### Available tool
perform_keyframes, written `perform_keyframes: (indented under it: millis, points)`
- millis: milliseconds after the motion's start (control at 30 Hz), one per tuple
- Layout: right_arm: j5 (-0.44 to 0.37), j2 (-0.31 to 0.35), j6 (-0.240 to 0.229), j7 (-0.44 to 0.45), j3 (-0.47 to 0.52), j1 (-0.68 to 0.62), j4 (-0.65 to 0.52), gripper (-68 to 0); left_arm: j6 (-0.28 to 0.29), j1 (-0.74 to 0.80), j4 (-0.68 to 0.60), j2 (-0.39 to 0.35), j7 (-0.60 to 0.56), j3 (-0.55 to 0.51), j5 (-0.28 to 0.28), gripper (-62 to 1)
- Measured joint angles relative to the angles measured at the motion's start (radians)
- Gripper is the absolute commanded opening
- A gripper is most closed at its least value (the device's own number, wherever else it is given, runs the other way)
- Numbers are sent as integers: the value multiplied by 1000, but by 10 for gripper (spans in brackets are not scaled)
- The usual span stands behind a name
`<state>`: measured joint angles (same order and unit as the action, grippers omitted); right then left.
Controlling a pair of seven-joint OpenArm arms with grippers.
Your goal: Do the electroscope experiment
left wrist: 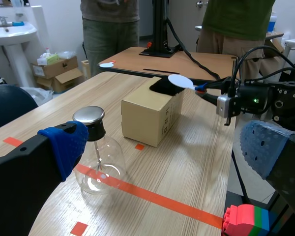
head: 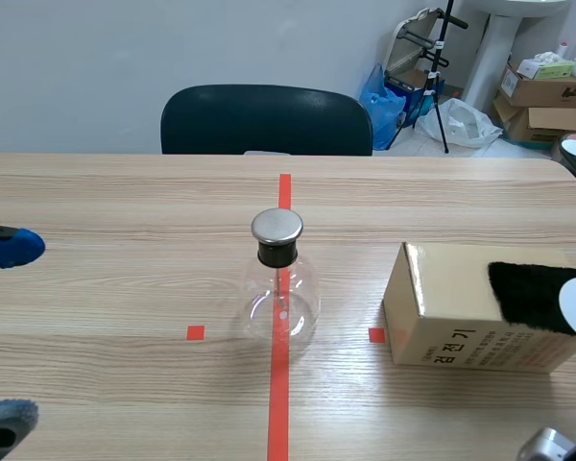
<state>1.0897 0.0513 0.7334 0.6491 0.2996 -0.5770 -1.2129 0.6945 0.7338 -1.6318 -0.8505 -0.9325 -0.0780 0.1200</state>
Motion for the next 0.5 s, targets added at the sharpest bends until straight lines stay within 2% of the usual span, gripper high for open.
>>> perform_keyframes:
  millis: [67,100,200,233,267,333,367,400,467,500]
  points:
    - [21,14,0,145,7,0,0,-666,0,0,0,0,0,0,-12,14]
    - [20,11,0,135,0,0,0,-667,0,0,0,0,0,0,-24,14]
    - [-11,-10,-1,-91,-16,0,0,-667,0,0,0,0,0,0,-26,14]
    - [-19,-8,-2,-112,-13,0,0,-667,0,0,0,0,0,0,-26,14]
    - [-9,-3,-4,-59,-2,0,1,-667,0,0,0,0,0,0,-26,14]
    - [25,14,-2,123,7,0,1,-666,0,0,0,0,0,0,-26,14]
    - [30,15,0,153,2,0,1,-666,0,0,0,0,0,0,-26,14]
    - [33,6,0,119,-11,1,1,-667,0,0,0,0,0,0,-26,14]
    - [32,-13,0,-25,-25,2,1,-666,0,0,0,0,0,0,-26,14]
    - [25,-12,0,-65,-25,2,1,-667,0,0,0,0,0,0,-26,14]
